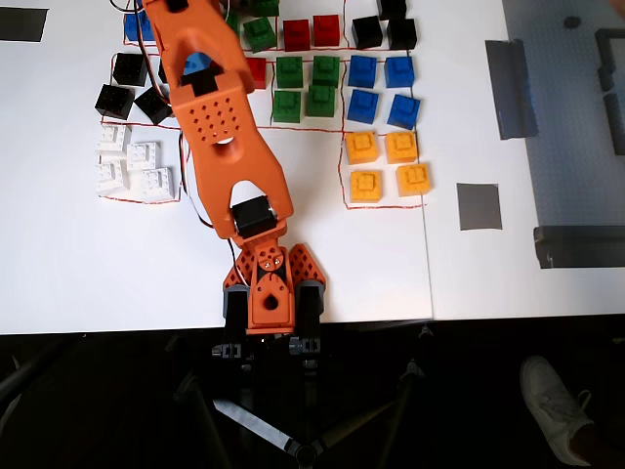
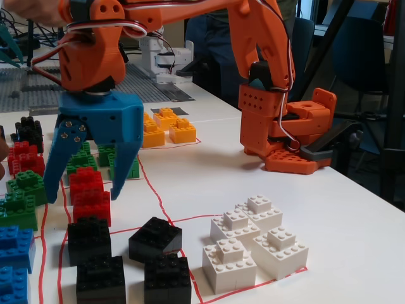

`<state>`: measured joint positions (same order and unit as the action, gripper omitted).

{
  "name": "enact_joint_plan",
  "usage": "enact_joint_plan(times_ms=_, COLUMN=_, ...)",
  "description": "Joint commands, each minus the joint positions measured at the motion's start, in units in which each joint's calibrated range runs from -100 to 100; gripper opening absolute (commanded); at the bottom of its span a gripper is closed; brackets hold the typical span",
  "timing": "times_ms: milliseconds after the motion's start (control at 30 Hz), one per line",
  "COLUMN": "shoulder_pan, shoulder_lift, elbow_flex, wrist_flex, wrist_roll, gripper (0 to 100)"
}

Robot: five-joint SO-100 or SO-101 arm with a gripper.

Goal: Grab the block and put it in the grey marker

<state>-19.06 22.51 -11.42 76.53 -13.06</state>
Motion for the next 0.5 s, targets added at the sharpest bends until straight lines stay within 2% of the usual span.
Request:
enact_joint_plan(times_ms=0, shoulder_pan=1.9, shoulder_lift=-2.9, elbow_flex=-5.1, wrist_flex=-0.2, wrist_roll=-0.4, gripper=27)
enact_joint_plan(times_ms=333, shoulder_pan=2.6, shoulder_lift=-2.4, elbow_flex=-4.2, wrist_flex=-0.2, wrist_roll=-0.7, gripper=27)
enact_joint_plan(times_ms=467, shoulder_pan=2.7, shoulder_lift=-2.2, elbow_flex=-3.8, wrist_flex=-0.2, wrist_roll=0.0, gripper=17)
